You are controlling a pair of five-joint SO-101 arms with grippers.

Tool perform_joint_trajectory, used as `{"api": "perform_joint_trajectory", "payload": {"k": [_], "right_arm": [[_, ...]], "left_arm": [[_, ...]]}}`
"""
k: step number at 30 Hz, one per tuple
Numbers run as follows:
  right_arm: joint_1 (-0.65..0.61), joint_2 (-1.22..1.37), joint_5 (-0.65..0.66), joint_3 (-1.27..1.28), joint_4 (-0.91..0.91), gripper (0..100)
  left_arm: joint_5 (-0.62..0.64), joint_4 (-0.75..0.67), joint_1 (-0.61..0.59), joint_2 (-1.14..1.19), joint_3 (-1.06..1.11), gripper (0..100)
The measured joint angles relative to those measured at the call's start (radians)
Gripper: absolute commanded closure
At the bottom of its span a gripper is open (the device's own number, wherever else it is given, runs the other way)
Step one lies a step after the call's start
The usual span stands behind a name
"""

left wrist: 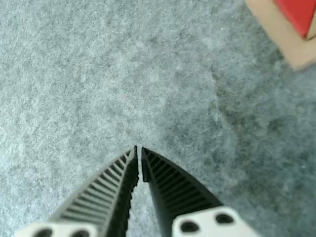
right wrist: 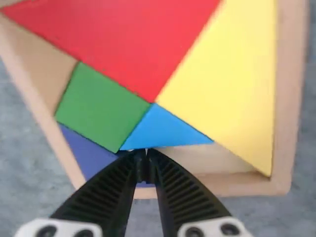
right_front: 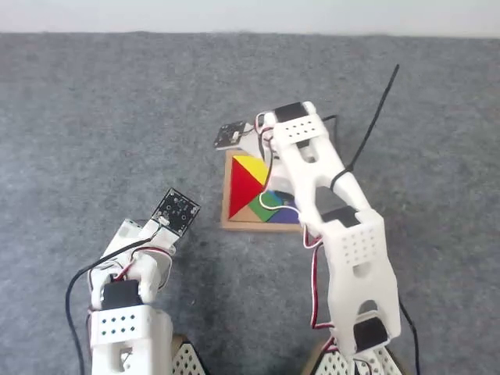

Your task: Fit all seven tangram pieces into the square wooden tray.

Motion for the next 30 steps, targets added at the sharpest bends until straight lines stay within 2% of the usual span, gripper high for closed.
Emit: {"api": "perform_joint_trajectory", "payload": {"k": [14, 22, 30], "right_arm": [[-0.023, -0.051, -0.003, 0.068, 0.026, 99.2], [-0.002, -0.293, -0.003, 0.008, 0.081, 99.2], [0.071, -0.621, -0.091, 0.038, 0.183, 99.2]], "left_arm": [[0.000, 0.000, 0.000, 0.000, 0.000, 99], [0.000, 0.000, 0.000, 0.000, 0.000, 99], [0.061, 0.000, -0.106, 0.000, 0.003, 99]]}}
